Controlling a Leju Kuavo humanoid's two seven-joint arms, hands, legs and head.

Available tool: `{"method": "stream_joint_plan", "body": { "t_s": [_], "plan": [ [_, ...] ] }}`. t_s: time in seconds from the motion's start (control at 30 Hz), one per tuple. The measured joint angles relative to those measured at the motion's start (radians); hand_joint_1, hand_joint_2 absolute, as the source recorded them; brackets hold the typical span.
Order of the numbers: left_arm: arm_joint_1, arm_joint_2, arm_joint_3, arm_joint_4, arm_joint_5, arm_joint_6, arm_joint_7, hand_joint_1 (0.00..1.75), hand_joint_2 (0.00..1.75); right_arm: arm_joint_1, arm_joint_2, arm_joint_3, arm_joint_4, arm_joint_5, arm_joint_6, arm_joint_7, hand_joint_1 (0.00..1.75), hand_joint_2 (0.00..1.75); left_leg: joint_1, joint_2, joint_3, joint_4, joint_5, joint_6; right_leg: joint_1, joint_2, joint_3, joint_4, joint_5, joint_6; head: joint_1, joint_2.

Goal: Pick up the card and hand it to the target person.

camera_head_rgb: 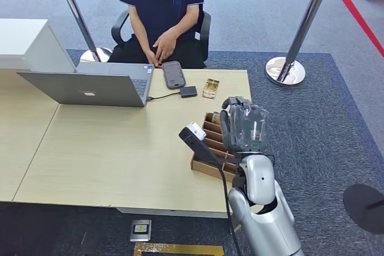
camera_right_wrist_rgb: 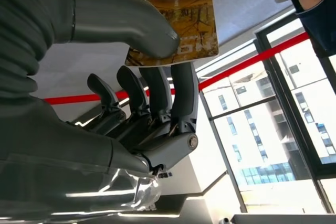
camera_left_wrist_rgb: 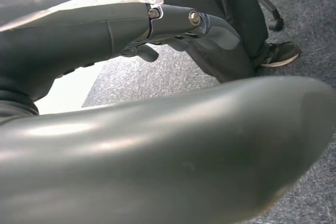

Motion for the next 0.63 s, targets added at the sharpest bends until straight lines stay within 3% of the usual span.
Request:
{"method": "stream_joint_plan", "body": {
  "t_s": [0.17, 0.37, 0.63],
  "plan": [
    [-0.003, 0.000, 0.000, 0.000, -0.001, 0.002, -0.002, 0.00, 0.00, -0.120, 0.024, 0.019, 0.090, -0.054, 0.013, -0.009, 1.44, 1.75, 0.000, 0.000, 0.000, 0.000, 0.001, 0.000, 0.000, 0.000, 0.000, 0.001, 0.000, 0.000, 0.000, 0.000],
    [-0.005, 0.001, 0.000, 0.002, 0.000, 0.002, 0.008, 0.00, 0.00, -0.288, 0.091, 0.027, 0.299, -0.078, -0.012, -0.014, 1.48, 1.75, 0.000, 0.000, 0.000, 0.000, 0.001, -0.001, 0.000, 0.000, 0.000, 0.001, 0.001, 0.000, 0.000, 0.000],
    [-0.005, 0.001, 0.000, 0.003, -0.004, 0.002, 0.009, 0.00, 0.00, -0.425, 0.153, 0.027, 0.510, -0.038, -0.036, 0.044, 1.51, 1.75, 0.000, 0.000, 0.000, 0.000, 0.001, -0.001, 0.000, 0.000, 0.000, 0.001, 0.001, 0.000, 0.000, 0.000]
  ]
}}
